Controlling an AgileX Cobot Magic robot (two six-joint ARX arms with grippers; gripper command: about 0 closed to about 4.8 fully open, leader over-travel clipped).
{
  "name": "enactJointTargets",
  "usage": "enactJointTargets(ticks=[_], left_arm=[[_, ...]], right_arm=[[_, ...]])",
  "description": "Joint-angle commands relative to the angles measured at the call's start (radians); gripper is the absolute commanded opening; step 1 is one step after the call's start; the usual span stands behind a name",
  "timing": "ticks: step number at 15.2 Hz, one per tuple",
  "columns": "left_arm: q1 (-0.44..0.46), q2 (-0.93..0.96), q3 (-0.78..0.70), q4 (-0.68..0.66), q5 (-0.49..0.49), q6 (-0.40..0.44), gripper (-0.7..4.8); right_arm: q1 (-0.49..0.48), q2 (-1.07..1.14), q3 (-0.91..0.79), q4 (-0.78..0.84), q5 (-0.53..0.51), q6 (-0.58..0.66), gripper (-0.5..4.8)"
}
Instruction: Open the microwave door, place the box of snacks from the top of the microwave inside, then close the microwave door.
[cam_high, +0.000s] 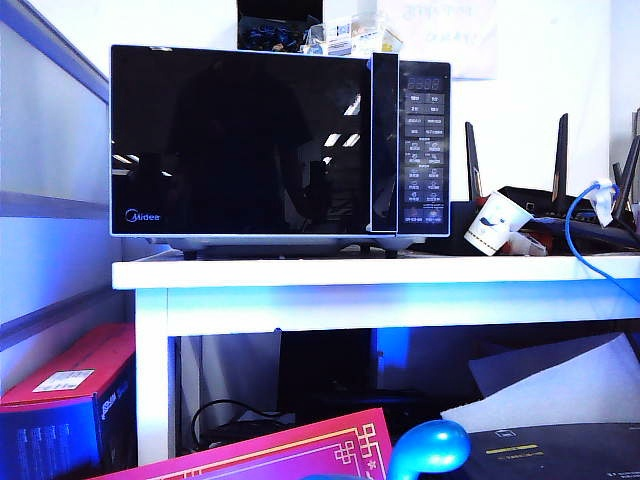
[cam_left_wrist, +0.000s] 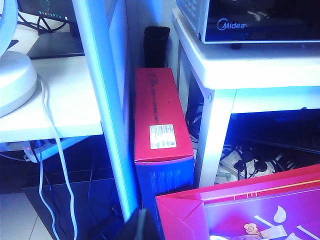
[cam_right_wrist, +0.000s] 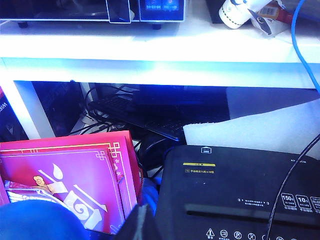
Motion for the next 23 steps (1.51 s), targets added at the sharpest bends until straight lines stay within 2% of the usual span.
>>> enactJointTargets(ticks=[1, 2, 3, 5, 6, 8, 10, 13, 14, 15, 17, 19, 21, 23], left_arm=[[0.000, -0.003, -0.003, -0.011, 0.011, -0.033, -0.06], [0.000, -0.003, -0.003, -0.011, 0.011, -0.043, -0.06], [0.000, -0.003, -0.003, -0.004, 0.013, -0.110, -0.06], [0.000, -0.003, 0.028, -0.002, 0.026, -0.209, -0.06], [0.000, -0.003, 0.077, -0.001, 0.026, -0.222, -0.06], [0.000, 0.018, 0.227, 0.001, 0.019, -0.222, -0.06], [0.000, 0.115, 0.384, 0.006, 0.018, -0.222, -0.06], [0.000, 0.399, 0.694, 0.047, 0.012, -0.217, -0.06], [0.000, 0.565, 0.890, 0.043, 0.023, -0.218, -0.06], [0.000, 0.720, 1.088, 0.034, 0.060, -0.218, -0.06], [0.000, 0.906, 1.328, 0.011, 0.185, -0.219, -0.06], [0.000, 1.091, 1.580, -0.078, 0.309, -0.218, -0.06], [-0.001, 1.233, 1.767, -0.170, 0.444, -0.218, -0.06], [-0.009, 1.334, 1.887, -0.230, 0.526, -0.217, -0.06]], right_arm=[[0.001, 0.000, -0.009, 0.005, -0.003, 0.004, -0.05], [0.001, 0.000, -0.009, 0.005, -0.003, 0.004, -0.05], [0.001, -0.002, -0.007, 0.022, 0.002, 0.033, -0.05], [0.001, -0.002, 0.014, 0.036, 0.030, 0.171, -0.05], [0.001, -0.002, 0.057, 0.036, 0.030, 0.238, -0.05], [0.001, -0.002, 0.195, 0.036, 0.068, 0.238, -0.05], [0.000, 0.016, 0.327, 0.035, 0.115, 0.239, -0.05], [0.000, 0.162, 0.556, 0.036, 0.140, 0.212, -0.05], [0.000, 0.286, 0.690, 0.037, 0.138, 0.184, -0.05], [0.000, 0.419, 0.831, 0.036, 0.130, 0.151, -0.05], [0.000, 0.589, 1.015, 0.035, 0.130, 0.092, -0.05], [-0.001, 0.766, 1.207, 0.034, 0.090, 0.015, -0.05], [-0.002, 0.924, 1.369, 0.031, 0.056, -0.032, -0.05], [-0.003, 1.057, 1.511, -0.016, 0.024, -0.032, -0.05]])
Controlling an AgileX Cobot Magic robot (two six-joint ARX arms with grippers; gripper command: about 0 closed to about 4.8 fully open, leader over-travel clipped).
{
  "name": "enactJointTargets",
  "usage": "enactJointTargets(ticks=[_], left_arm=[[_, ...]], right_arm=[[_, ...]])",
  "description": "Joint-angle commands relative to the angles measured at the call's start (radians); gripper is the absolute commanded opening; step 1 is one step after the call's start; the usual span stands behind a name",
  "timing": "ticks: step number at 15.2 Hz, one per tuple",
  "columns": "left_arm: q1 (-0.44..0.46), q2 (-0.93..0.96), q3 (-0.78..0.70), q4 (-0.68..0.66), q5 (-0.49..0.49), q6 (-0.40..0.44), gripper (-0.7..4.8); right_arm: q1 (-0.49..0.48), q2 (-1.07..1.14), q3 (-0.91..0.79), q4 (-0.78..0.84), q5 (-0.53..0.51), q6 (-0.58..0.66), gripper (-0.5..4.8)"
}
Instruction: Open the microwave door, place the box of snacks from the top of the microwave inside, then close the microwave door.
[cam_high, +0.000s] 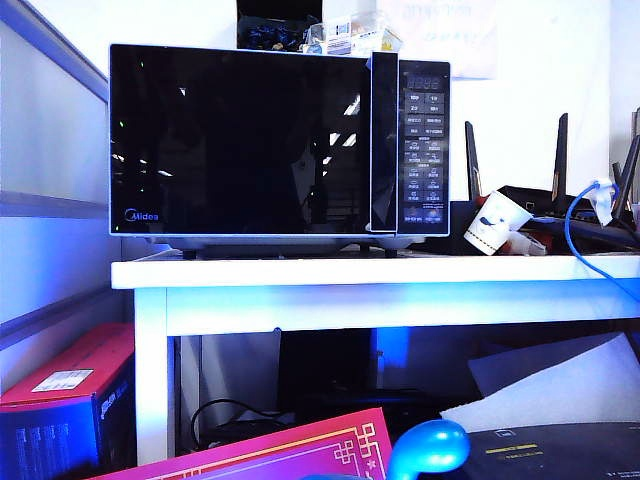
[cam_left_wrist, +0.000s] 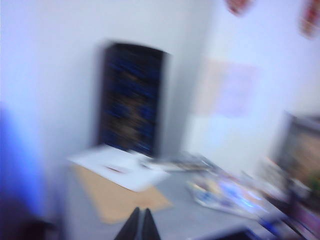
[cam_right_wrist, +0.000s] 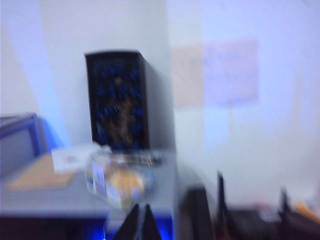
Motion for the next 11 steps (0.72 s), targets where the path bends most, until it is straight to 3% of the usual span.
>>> enactJointTargets(ticks=[1, 5, 7, 10, 11], left_arm=[[-0.021, 0.122, 0.130, -0.078, 0.120, 0.005, -0.06], [-0.130, 0.212, 0.129, 0.012, 0.098, 0.021, -0.06], [-0.206, 0.256, 0.129, 0.021, 0.045, 0.112, -0.06], [-0.297, 0.305, 0.129, 0.026, -0.051, 0.192, -0.06], [-0.319, 0.323, 0.129, 0.030, -0.079, 0.212, -0.06]], right_arm=[[-0.001, 0.187, 0.201, -0.100, -0.043, -0.014, -0.05], [-0.015, 0.339, 0.277, -0.111, -0.074, -0.073, -0.05], [-0.040, 0.396, 0.278, -0.072, -0.114, -0.072, -0.05], [-0.099, 0.460, 0.301, -0.056, -0.129, -0.052, -0.05], [-0.111, 0.499, 0.336, -0.056, -0.176, -0.048, -0.05]])
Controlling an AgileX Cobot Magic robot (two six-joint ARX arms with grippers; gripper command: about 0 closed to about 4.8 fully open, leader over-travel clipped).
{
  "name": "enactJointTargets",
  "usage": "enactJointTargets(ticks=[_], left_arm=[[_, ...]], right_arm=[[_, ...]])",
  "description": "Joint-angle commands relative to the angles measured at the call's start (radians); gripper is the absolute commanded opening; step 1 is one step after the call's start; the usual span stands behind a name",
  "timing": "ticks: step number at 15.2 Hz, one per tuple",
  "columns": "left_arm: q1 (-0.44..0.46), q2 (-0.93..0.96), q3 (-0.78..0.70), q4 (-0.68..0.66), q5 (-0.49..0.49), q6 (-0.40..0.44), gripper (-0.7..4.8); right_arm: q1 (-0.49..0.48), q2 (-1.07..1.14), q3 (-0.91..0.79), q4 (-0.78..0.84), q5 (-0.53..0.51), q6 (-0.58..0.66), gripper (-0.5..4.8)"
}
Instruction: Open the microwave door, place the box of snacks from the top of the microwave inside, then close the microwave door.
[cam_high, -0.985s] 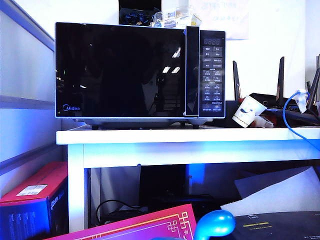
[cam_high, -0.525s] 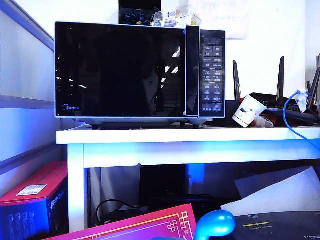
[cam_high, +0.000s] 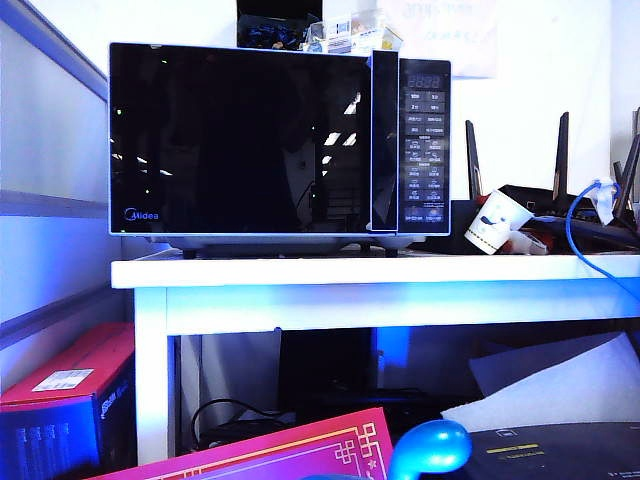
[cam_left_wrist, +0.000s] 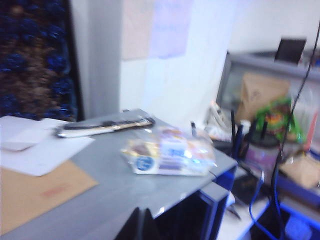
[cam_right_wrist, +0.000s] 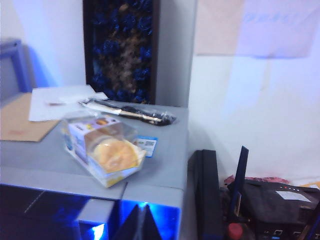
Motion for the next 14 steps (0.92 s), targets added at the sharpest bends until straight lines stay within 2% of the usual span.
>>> enactJointTargets(ticks=[1, 5, 10, 14], left_arm=[[-0.046, 0.042, 0.004, 0.039, -0.100, 0.068, -0.06], [-0.050, 0.093, 0.004, 0.128, -0.106, 0.055, -0.06], [-0.050, 0.175, 0.005, 0.245, -0.103, 0.055, -0.06], [-0.050, 0.235, 0.006, 0.299, -0.105, 0.055, -0.06]], right_arm=[[-0.044, 0.087, 0.091, 0.020, -0.071, 0.022, -0.05], [-0.098, 0.245, 0.255, 0.007, -0.156, 0.029, -0.05], [-0.108, 0.452, 0.400, 0.023, -0.184, 0.028, -0.05], [-0.106, 0.566, 0.435, 0.111, -0.185, 0.048, -0.05]])
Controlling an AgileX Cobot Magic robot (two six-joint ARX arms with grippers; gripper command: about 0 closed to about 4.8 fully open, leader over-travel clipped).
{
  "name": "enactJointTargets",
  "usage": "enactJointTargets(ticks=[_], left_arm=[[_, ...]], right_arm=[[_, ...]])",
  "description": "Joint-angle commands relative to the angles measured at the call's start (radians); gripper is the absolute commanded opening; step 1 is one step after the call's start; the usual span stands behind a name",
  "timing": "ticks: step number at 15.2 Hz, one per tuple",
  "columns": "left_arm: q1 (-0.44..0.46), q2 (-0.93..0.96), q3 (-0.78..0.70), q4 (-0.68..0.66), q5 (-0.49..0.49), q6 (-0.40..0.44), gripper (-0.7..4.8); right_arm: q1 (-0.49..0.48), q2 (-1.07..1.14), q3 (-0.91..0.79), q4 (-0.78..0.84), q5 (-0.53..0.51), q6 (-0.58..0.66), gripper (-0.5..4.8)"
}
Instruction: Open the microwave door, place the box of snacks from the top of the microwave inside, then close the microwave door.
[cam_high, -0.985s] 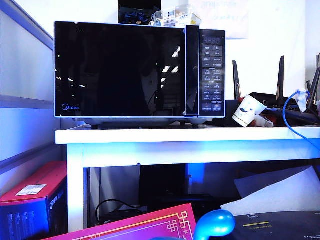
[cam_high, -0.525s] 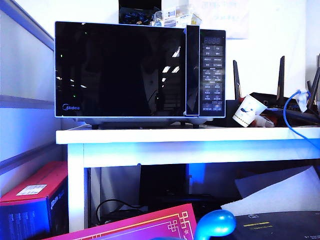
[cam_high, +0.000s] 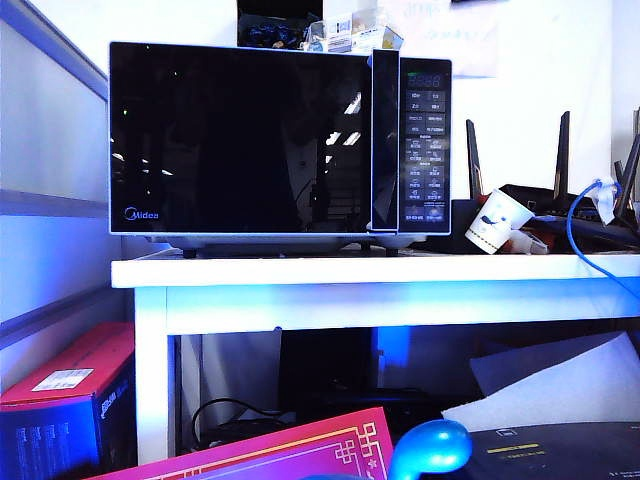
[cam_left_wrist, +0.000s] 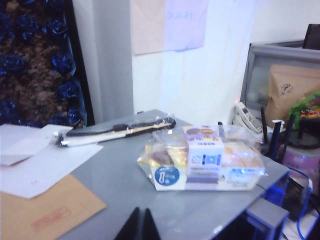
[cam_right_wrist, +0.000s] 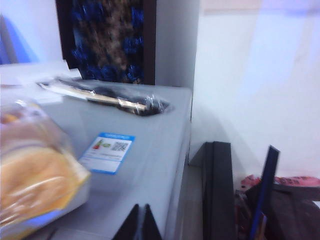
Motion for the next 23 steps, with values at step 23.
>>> enactJointTargets(ticks=[23], left_arm=[[-0.002, 0.079, 0.005, 0.074, 0.009, -0.007, -0.06]], right_arm=[[0.039, 0.109, 0.103, 0.039, -0.397, 0.047, -0.05]])
